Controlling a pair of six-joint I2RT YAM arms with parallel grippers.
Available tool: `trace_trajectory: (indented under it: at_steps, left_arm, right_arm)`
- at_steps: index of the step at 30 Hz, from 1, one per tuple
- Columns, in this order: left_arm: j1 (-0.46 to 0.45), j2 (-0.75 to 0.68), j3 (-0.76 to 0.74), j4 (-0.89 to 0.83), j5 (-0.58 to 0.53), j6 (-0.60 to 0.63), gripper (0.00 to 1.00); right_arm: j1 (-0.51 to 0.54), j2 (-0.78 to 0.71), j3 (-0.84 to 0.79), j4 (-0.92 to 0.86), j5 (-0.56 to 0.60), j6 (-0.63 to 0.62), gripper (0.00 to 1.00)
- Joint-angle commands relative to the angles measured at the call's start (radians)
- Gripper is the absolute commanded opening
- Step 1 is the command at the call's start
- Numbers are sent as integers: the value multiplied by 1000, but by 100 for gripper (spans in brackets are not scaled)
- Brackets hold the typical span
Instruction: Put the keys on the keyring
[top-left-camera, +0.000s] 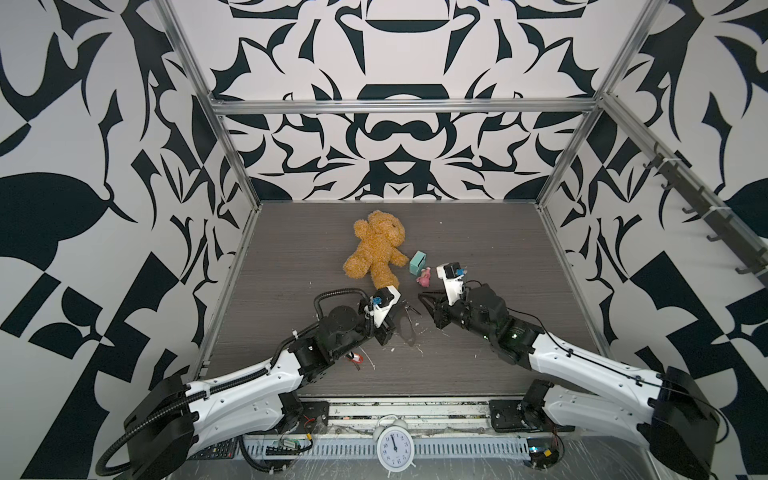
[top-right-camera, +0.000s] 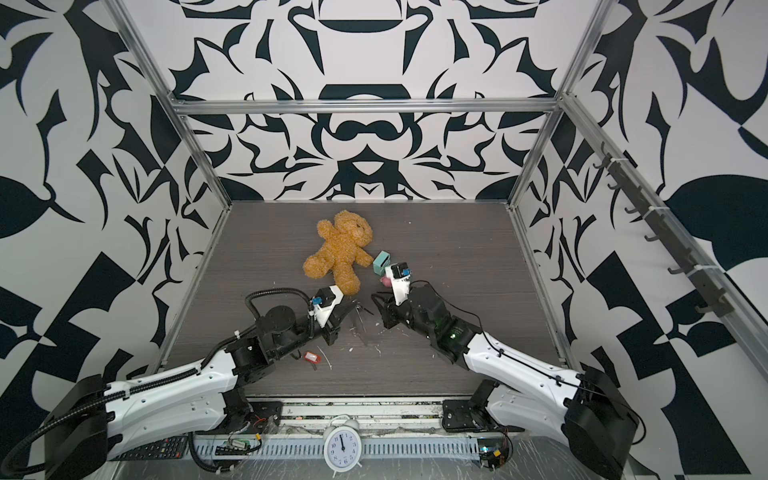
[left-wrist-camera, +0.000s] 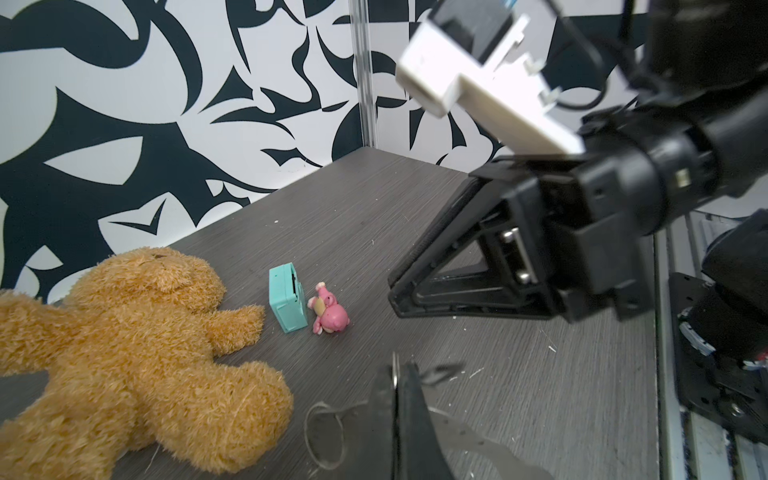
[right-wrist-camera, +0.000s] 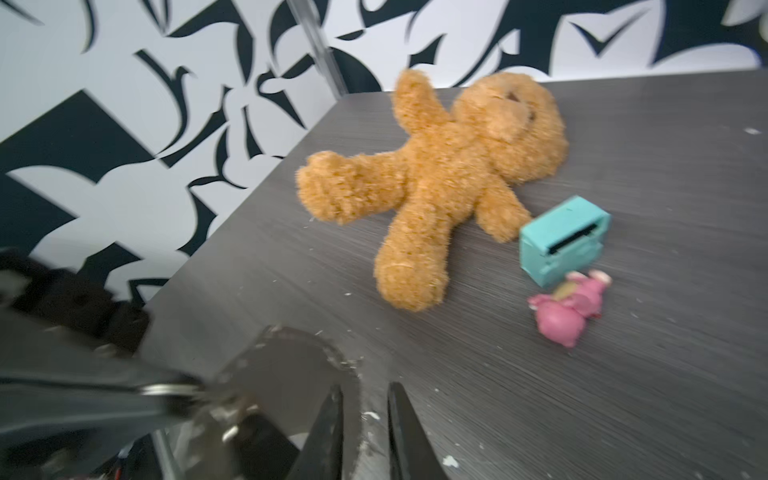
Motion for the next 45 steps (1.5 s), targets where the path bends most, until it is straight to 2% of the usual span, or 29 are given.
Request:
trace_trajectory:
  at_steps: [1, 5, 8, 10, 11, 13, 20, 26, 30, 41, 45]
  left_arm:
    - [-3, -44, 14, 17, -14, 4, 0]
    - [-3, -71, -14, 38, -57, 0, 0]
    - [-3, -70, -5, 14, -46, -34, 0]
    - [-3, -63, -6, 8, -34, -21, 0]
    - [-3, -57, -6, 9, -43, -15, 0]
    - [-3, -50, -6, 5, -62, -34, 0]
    - [-2, -80, -34, 33, -33, -68, 0]
    - [-3, -90, -67, 74, -63, -76, 0]
    - [-3, -83, -56, 78, 1, -90, 0]
    - [-2, -14, -52, 148, 4, -47, 0]
    - [-2, -34, -58, 140, 10, -56, 0]
  right_arm:
    - [-7, 15, 14, -14, 55, -56, 29]
    - [-8, 25, -9, 24, 46, -56, 36]
    - [-6, -8, -39, 42, 44, -93, 41]
    - [-7, -46, -68, 39, 85, -124, 43]
    - [-7, -68, -99, 51, 138, -82, 45]
    - [-7, -110, -158, 118, 143, -56, 49]
    - [-7, -215, -212, 120, 193, 7, 50]
    - [-7, -299, -221, 104, 204, -13, 52]
    - [-7, -305, -213, 94, 204, -27, 54]
    - [-5, -242, -183, 114, 90, -84, 61]
    - [1, -197, -154, 138, -21, -143, 62]
